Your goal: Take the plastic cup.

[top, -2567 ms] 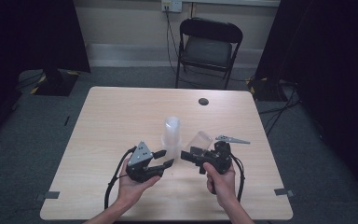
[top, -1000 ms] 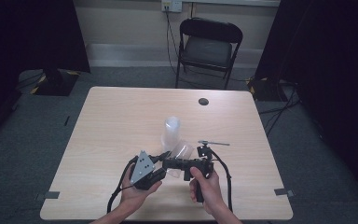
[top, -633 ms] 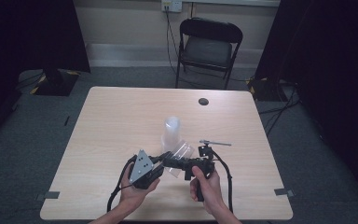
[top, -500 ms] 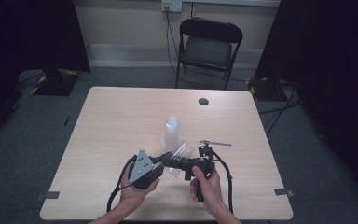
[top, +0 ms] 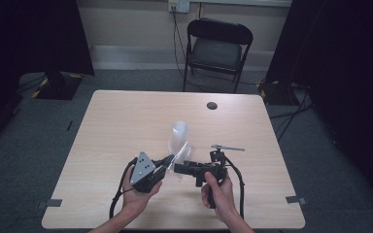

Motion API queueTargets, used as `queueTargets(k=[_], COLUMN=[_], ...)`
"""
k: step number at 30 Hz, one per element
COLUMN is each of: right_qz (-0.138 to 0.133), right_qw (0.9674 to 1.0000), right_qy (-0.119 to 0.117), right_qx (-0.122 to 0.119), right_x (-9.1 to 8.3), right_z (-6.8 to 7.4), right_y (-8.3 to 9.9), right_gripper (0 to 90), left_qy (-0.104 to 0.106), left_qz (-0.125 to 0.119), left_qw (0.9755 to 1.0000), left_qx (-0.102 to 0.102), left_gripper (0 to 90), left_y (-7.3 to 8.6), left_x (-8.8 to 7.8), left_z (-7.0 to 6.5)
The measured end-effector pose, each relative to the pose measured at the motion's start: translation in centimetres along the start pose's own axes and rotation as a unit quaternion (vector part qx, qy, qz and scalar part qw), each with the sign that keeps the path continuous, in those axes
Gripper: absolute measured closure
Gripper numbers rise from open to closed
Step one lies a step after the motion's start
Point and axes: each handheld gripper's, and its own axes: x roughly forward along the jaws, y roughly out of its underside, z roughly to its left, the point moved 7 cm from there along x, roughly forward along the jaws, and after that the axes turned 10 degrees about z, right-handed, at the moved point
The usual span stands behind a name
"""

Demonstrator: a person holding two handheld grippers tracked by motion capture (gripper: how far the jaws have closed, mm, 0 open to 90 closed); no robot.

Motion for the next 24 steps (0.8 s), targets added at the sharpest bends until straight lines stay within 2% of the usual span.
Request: queueTargets(k=[9, 11, 16, 17, 18, 20, 24], right_qz=[-0.004, -0.009, -0.013, -0.013, -0.013, -0.010, -0.007], right_qw=[0.9996, 0.9993, 0.9985, 0.9974, 0.9973, 0.9951, 0.9903], right_qy=[0.025, 0.034, 0.047, 0.060, 0.061, 0.079, 0.108], right_qx=[-0.010, -0.016, -0.024, -0.036, -0.040, -0.059, -0.087], right_x=[-0.6, -0.8, -1.1, -1.3, -1.4, -1.5, -1.8], right_z=[-0.6, -0.7, -1.0, -1.2, -1.3, -1.5, -1.6], right_y=[0.0, 0.0, -0.1, 0.0, 0.0, 0.1, 0.2], right_gripper=[18.3, 18.3, 18.3, 18.9, 18.9, 19.2, 19.8], left_qy=[0.012, 0.017, 0.028, 0.035, 0.038, 0.038, 0.042], left_qz=[0.016, 0.017, 0.020, 0.024, 0.028, 0.030, 0.045], left_qw=[0.9995, 0.9989, 0.9986, 0.9982, 0.9980, 0.9979, 0.9959], left_qx=[-0.025, -0.041, -0.040, -0.043, -0.043, -0.043, -0.067], left_gripper=[89.7, 89.8, 89.9, 90.0, 90.0, 90.0, 90.0], left_y=[0.1, 0.1, 0.0, 0.0, 0.1, 0.1, 0.4], left_x=[-0.3, -0.5, -0.6, -0.7, -0.7, -0.7, -0.7], left_z=[0.9, 1.2, 1.3, 1.2, 1.2, 1.2, 1.8])
